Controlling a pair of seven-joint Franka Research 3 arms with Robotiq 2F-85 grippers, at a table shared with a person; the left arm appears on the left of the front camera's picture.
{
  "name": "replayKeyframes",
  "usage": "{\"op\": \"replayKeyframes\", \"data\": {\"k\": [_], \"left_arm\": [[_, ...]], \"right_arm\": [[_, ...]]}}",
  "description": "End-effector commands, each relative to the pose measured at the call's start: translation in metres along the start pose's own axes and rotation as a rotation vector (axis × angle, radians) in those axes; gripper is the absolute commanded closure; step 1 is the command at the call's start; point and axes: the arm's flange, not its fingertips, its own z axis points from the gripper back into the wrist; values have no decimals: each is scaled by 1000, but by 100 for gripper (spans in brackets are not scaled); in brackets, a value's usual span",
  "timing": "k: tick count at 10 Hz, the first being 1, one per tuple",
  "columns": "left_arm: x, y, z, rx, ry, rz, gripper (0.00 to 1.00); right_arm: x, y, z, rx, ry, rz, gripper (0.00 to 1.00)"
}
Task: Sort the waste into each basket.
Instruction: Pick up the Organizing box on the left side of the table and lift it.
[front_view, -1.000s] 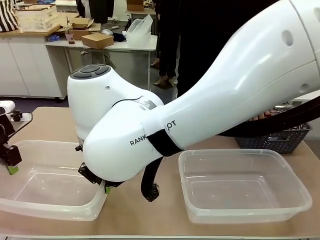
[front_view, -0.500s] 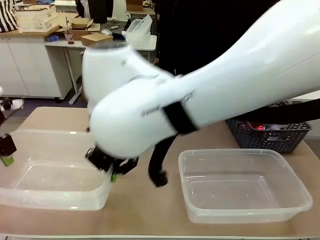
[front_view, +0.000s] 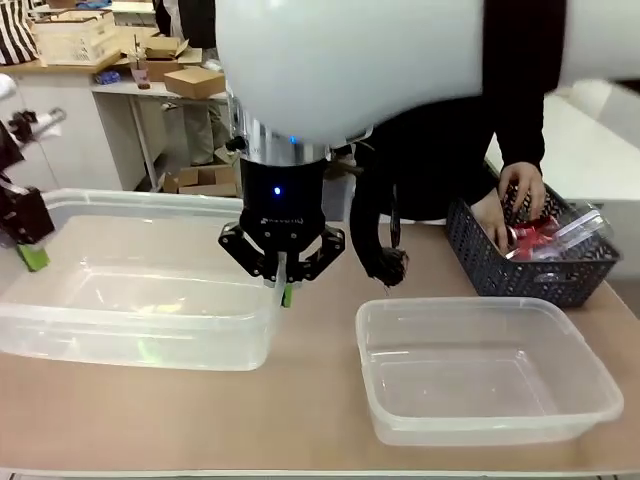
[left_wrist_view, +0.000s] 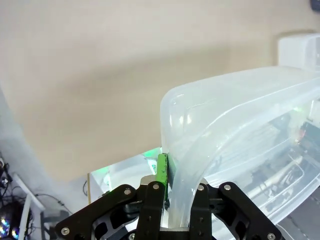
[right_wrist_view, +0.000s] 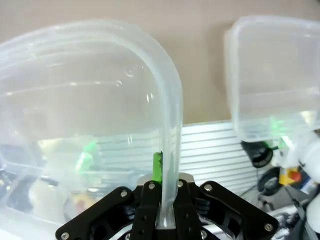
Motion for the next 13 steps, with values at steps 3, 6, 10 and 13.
{"op": "replayKeyframes", "data": {"k": [3, 6, 10, 13], "left_arm": [[-3, 12, -10, 20, 20, 3, 100], [9, -14, -9, -40, -98, 146, 94], [61, -112, -36, -211, -84, 172, 94], [113, -163, -63, -195, -53, 225, 94]], "right_arm": [[1, 7, -7, 13, -31, -6, 100], [25, -22, -2, -9, -42, -13, 97], [56, -136, -25, -69, -55, -7, 97], [47, -212, -37, -13, -56, 19, 97]]}}
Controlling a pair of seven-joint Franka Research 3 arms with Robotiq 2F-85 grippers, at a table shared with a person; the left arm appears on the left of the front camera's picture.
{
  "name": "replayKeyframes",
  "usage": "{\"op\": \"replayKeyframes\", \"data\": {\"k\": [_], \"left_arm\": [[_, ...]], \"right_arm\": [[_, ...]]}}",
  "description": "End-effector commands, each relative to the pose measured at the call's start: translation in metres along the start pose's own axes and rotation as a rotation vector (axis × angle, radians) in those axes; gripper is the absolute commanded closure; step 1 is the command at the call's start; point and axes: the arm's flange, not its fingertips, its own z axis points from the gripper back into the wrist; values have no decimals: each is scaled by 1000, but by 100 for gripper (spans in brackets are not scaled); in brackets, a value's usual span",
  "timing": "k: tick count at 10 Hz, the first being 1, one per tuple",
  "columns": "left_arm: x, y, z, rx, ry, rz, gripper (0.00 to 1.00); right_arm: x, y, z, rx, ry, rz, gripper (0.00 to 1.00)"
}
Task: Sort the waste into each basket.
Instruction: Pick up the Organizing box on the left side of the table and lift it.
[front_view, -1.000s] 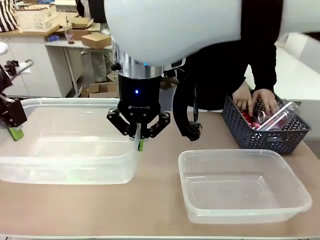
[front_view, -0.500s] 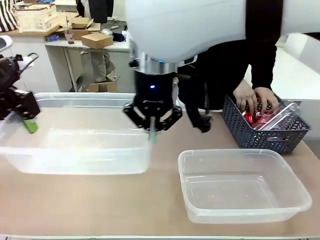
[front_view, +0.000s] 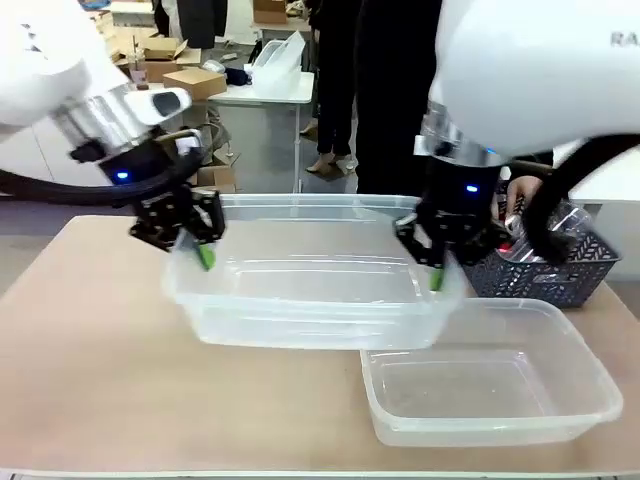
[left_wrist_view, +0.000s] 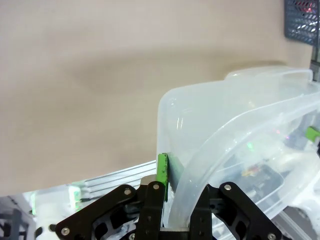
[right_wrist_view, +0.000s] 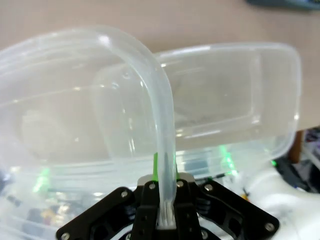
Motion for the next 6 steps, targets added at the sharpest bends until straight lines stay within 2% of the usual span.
{"op": "replayKeyframes", "data": {"k": [1, 2, 3, 4, 5, 6], "left_arm": [[31, -35, 10, -119, 26, 89, 94], [32, -44, -1, -100, 38, 72, 94], [37, -42, -7, -82, 77, 75, 94], [42, -32, -6, -78, 75, 96, 94], [33, -29, -27, -6, 70, 37, 94], [33, -29, -27, -6, 70, 37, 94]], "right_arm": [[-6, -46, -36, 63, -16, -6, 97], [0, -56, -47, 125, -27, -38, 97], [6, -53, -57, 166, -58, -51, 97], [7, -45, -61, 183, -103, -92, 97], [1, -56, -25, 115, -54, -48, 97], [1, -56, -25, 115, -54, -48, 97]]}}
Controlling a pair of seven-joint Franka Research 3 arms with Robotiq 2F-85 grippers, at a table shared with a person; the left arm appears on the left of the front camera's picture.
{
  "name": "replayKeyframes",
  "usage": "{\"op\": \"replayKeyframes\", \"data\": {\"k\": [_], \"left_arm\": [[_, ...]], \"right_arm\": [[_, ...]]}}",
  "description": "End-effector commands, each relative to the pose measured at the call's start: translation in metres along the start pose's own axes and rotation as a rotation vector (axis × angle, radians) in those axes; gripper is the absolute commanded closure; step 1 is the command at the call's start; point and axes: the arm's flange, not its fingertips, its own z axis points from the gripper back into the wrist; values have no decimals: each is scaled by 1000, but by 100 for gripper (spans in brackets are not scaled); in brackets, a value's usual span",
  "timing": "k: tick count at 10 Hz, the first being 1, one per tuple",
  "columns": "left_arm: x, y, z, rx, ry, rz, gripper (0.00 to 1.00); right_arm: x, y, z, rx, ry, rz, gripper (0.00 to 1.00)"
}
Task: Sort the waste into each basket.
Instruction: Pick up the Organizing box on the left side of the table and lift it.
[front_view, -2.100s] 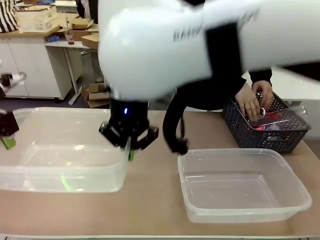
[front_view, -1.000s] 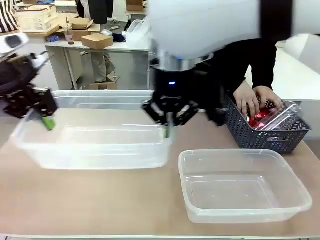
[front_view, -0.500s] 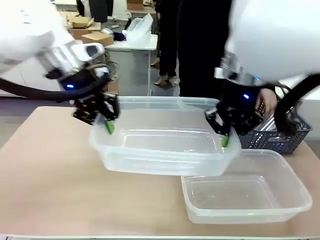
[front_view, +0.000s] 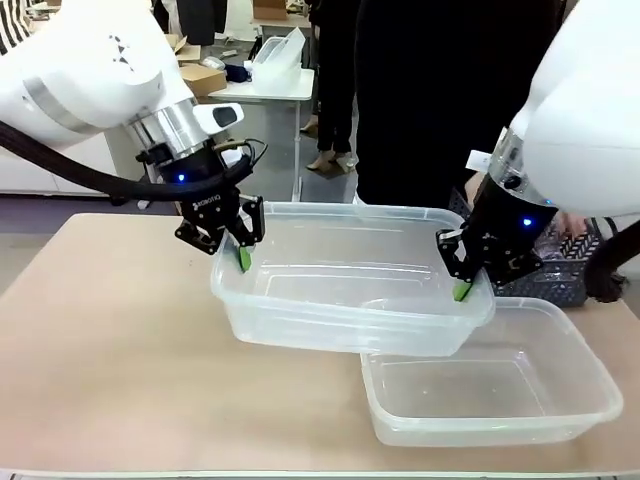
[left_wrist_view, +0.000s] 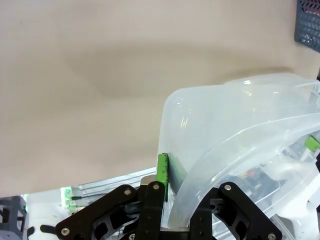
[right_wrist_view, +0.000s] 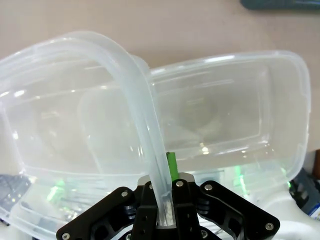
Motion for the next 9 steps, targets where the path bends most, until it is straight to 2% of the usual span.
{"op": "replayKeyframes", "data": {"k": [1, 3, 5, 6, 7, 8, 9], "left_arm": [[-8, -7, 10, -37, -11, 2, 94], [-1, -1, 0, 1, 0, -4, 94], [-11, 7, -2, -6, -75, 42, 94], [-9, 9, 6, -20, -109, 44, 94], [-5, 13, 16, -57, -176, 94, 94], [0, 16, 27, -119, -199, 135, 94], [-2, 15, 6, -2, -89, 36, 94]], "right_arm": [[1, -1, 4, -33, 16, 7, 97], [-2, 1, 3, -7, 8, 3, 97], [26, 19, 12, -9, 82, 128, 97], [38, 23, 13, -40, 86, 106, 97], [46, 27, 8, -18, 84, 108, 97], [54, 32, -5, -68, 54, 97, 97], [31, 21, 6, -14, 63, 74, 97]]}}
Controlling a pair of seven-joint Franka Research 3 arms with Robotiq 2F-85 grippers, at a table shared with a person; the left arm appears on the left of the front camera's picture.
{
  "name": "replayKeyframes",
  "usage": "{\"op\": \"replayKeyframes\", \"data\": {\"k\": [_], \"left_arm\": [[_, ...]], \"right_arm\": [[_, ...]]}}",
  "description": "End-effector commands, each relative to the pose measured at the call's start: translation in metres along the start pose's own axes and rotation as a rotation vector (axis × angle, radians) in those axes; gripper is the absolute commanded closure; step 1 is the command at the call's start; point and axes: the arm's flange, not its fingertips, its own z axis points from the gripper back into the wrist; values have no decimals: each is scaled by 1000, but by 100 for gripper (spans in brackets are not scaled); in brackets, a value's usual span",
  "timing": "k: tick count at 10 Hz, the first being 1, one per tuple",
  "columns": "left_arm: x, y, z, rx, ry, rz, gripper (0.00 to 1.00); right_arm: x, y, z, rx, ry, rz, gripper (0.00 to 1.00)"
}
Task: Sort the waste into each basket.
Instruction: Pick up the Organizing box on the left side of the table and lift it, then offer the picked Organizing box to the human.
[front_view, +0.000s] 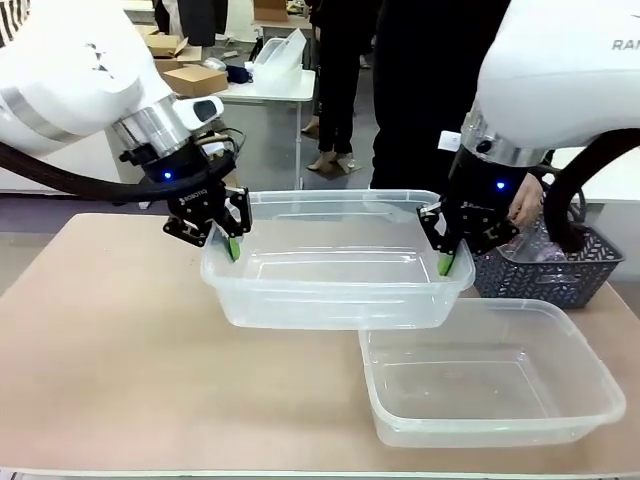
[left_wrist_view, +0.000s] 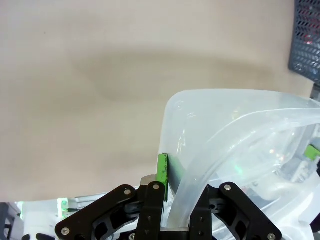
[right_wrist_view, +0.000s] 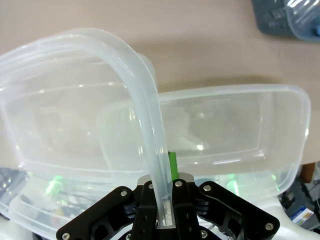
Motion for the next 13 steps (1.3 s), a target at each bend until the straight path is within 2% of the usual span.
{"op": "replayKeyframes", "data": {"k": [1, 13], "left_arm": [[-3, -6, -7, 11, 29, -29, 94], [-3, -6, -7, 11, 29, -29, 94]], "right_arm": [[-17, -6, -1, 3, 5, -2, 97], [-17, -6, -1, 3, 5, -2, 97]]}}
